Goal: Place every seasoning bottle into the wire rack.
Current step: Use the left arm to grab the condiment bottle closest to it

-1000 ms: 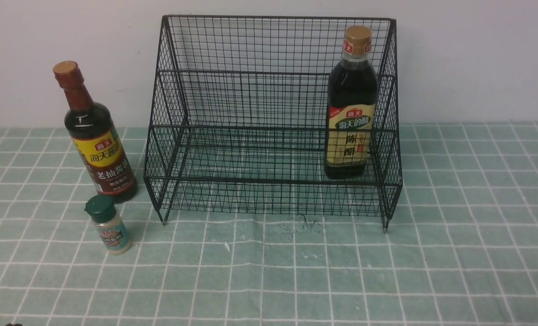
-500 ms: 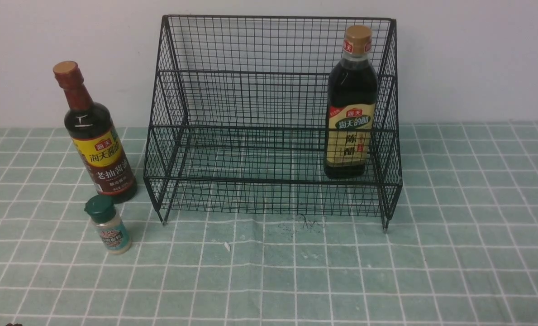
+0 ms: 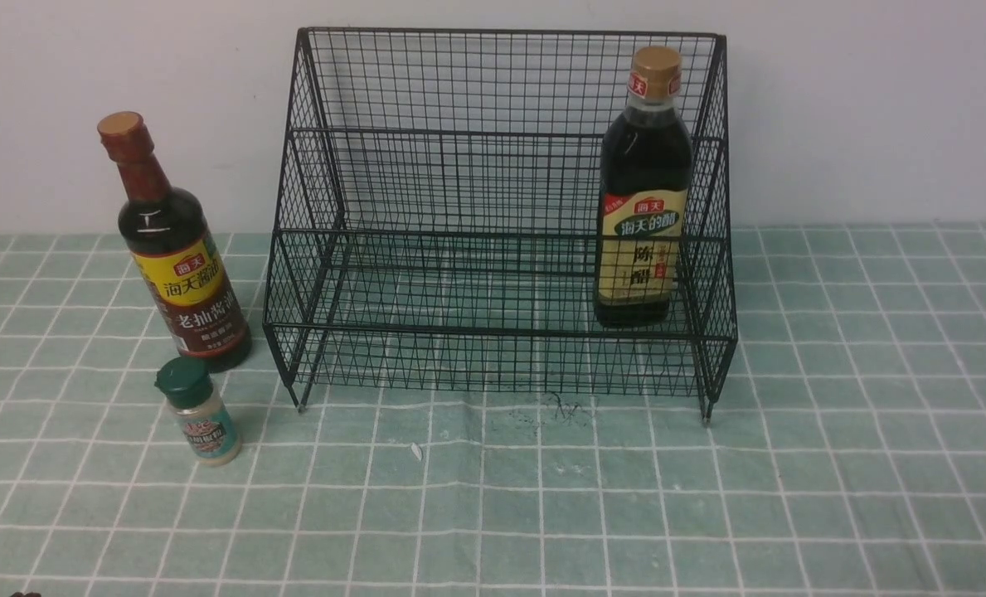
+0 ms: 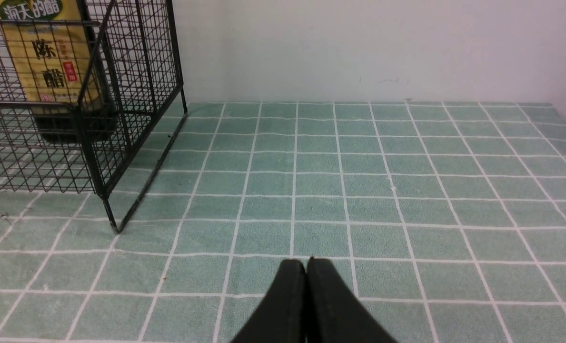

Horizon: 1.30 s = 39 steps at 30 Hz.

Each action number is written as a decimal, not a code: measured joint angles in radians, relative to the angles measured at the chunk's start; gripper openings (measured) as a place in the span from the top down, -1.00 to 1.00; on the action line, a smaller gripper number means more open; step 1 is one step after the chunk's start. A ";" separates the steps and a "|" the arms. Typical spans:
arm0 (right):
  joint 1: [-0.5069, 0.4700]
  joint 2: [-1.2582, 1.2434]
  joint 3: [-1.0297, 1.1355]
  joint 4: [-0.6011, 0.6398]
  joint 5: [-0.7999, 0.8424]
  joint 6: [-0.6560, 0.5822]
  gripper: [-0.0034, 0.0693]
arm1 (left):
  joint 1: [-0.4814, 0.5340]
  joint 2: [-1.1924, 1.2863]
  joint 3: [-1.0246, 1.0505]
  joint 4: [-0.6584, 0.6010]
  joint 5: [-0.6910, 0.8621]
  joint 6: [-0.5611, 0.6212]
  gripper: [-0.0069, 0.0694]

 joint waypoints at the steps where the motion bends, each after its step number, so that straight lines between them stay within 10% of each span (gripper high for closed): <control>1: 0.000 0.000 0.000 0.000 0.000 0.000 0.95 | 0.000 0.000 0.000 0.000 0.000 0.000 0.83; 16: 0.000 0.000 0.000 0.000 0.000 0.000 0.95 | 0.000 0.000 0.005 -0.254 -0.337 -0.158 0.83; 24: 0.000 0.000 0.000 0.000 0.000 0.000 0.95 | 0.000 0.005 -0.109 -0.194 -0.719 -0.221 0.83; 28: 0.000 0.000 0.000 0.000 0.000 0.000 0.95 | 0.000 0.088 -0.305 -0.070 -0.540 -0.230 0.83; 31: 0.000 0.000 0.000 0.000 0.000 0.000 0.95 | 0.000 0.322 -0.580 -0.011 -0.077 -0.238 0.83; 39: 0.000 0.000 0.000 0.000 0.000 0.001 0.95 | 0.000 0.843 -0.908 -0.011 0.558 -0.120 0.83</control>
